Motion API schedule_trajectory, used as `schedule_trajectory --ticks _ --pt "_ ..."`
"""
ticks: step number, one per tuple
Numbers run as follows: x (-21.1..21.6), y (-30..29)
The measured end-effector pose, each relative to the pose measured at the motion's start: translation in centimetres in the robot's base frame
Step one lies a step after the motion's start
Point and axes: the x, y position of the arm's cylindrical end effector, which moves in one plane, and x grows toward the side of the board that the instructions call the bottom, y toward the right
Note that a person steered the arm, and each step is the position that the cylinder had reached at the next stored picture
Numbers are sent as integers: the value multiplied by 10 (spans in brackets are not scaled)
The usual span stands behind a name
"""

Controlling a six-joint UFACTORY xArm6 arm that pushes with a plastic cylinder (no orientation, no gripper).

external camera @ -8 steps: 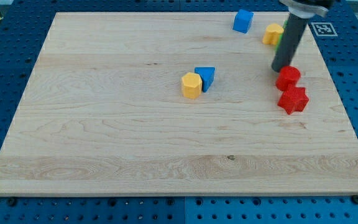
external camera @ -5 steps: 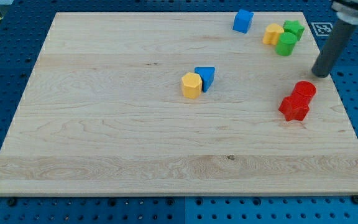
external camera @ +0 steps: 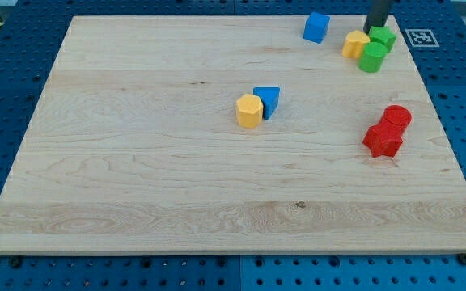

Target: Move the green star top of the red blocks

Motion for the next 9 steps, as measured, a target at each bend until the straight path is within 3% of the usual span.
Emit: schedule_trajectory --ticks 2,5,9 --pt "21 7" --pt "113 7" --pt "93 -5"
